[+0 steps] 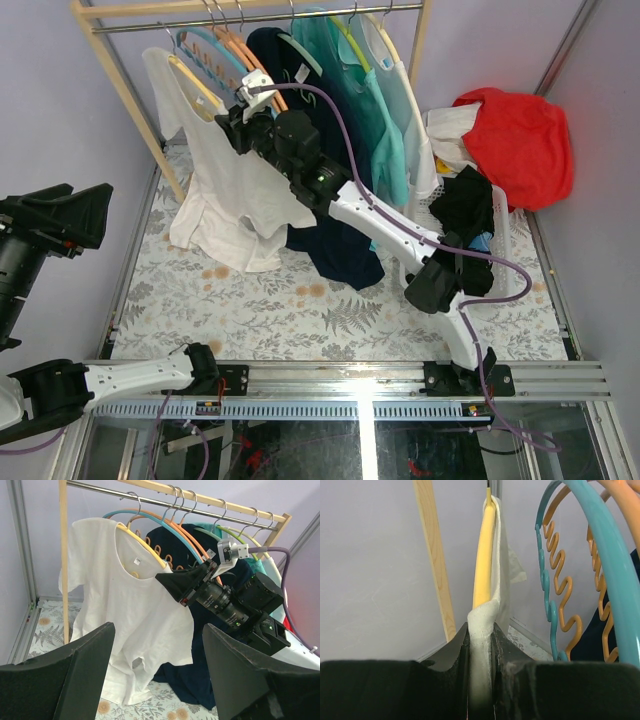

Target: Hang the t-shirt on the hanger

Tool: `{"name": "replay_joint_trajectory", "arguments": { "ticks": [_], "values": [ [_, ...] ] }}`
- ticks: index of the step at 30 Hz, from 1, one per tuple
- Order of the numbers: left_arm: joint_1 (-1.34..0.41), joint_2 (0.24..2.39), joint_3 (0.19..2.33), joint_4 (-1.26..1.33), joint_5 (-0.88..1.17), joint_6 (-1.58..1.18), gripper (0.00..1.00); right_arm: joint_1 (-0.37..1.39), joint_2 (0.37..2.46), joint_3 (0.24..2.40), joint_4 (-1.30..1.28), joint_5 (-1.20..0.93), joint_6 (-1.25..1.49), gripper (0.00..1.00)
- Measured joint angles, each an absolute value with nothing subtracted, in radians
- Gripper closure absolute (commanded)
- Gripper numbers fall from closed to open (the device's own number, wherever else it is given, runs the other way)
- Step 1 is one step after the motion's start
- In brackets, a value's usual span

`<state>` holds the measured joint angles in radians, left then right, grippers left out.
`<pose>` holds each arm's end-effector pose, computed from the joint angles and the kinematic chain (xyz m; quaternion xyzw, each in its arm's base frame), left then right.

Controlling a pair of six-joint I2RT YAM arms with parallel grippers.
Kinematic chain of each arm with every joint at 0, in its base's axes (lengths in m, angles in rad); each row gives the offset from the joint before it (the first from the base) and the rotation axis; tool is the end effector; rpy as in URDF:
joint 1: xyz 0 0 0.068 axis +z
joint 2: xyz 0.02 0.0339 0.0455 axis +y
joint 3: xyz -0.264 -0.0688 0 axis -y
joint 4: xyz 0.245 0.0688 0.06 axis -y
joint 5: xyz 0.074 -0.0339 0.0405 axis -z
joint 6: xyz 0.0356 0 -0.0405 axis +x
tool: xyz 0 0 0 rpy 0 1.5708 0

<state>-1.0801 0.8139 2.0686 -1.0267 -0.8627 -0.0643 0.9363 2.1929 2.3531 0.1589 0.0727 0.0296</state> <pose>0.0015 0.0546 0.5789 -0.0112 0.6530 -0.1665 0.7388 0.3045 0.4093 0.4607 -0.2299 0.5392 0.3573 0.7272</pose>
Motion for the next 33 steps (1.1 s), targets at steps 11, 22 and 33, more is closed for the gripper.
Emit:
{"name": "replay_joint_trajectory", "arguments": {
  "ticks": [11, 22, 33],
  "values": [
    [-1.080, 0.814, 2.068, -1.027, -0.863, -0.062, 0.30, 0.937, 2.127, 2.261, 0.230, 0.059, 0.014, 1.00],
    [-1.088, 0.814, 2.045, -1.026, -0.865, -0.054, 0.30, 0.963, 1.962, 2.003, 0.332, 0.014, -0.013, 1.00],
    [-1.093, 0.815, 2.038, -1.026, -0.865, -0.054, 0.30, 0.970, 1.974, 2.156, 0.259, 0.045, -0.025, 1.00]
  ]
}}
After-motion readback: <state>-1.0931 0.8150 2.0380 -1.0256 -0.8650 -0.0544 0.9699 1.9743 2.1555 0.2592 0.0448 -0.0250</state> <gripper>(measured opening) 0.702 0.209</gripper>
